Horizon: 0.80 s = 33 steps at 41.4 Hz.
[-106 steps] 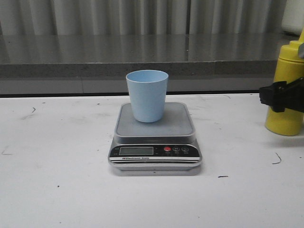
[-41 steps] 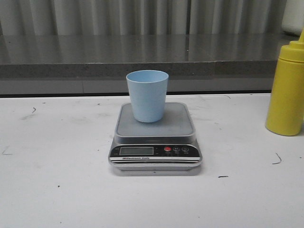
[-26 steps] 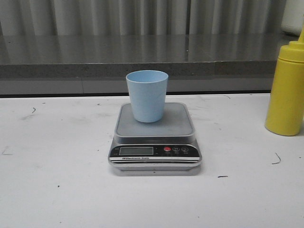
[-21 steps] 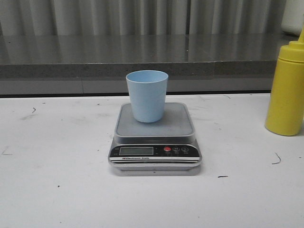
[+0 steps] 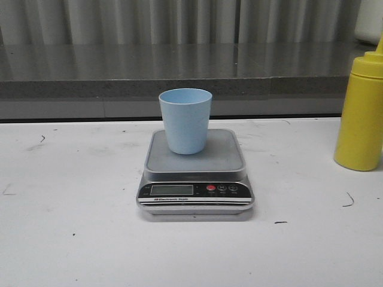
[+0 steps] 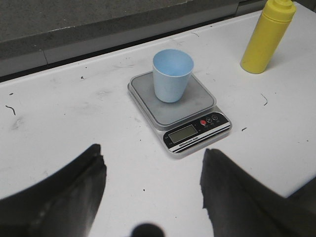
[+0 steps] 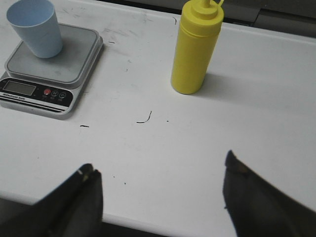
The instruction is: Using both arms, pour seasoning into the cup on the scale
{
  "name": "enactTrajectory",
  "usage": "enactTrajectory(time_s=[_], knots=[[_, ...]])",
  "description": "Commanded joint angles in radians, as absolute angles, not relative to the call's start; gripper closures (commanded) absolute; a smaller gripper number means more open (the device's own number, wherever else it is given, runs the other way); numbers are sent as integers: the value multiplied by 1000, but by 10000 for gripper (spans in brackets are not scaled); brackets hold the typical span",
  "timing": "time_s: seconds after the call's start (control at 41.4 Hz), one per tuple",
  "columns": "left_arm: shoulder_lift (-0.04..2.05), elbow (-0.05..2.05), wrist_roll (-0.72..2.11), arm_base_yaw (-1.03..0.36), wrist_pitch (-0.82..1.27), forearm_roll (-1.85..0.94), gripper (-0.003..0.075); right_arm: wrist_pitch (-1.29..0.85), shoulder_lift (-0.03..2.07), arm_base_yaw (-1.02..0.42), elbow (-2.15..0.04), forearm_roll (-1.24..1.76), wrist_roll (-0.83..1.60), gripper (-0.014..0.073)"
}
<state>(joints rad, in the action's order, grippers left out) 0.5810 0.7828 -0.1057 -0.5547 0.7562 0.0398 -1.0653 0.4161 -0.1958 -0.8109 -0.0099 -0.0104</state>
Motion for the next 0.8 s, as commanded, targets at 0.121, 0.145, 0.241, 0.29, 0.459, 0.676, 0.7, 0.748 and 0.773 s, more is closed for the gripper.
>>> enactTrajectory(time_s=[0.121,0.145,0.241,0.29,0.459,0.676,0.7,0.748,0.773], knots=[[582,808,-104,-561,682,36,547,-991,425,-195,-841,-15,-12,477],[582,808,-104,-561,682,36,571,-991,425,-195,-841,-15,-12,512],[582,808,-104,-561,682,36,677,-989,425,-195,-841,-15,-12,645],[582,808,-104,-561,682,36,721,-988,425,-195,-841,-15,-12,694],[582,808,-104,-561,682,36,740,-993,426,-195,-841,-15,-12,711],[582,808,-104,-561,682,36,740,-998,426,-195,-841,-15,-12,711],[582,808,-104,-561,682,36,740,-998,426,-195,-841,-15,-12,711],[582,808,-104,-561,682,36,740,-998,426,-195,-841,-15,-12,711],[582,808,-104,-561,682,36,740,-998,426,-195,-841,-15,-12,711]])
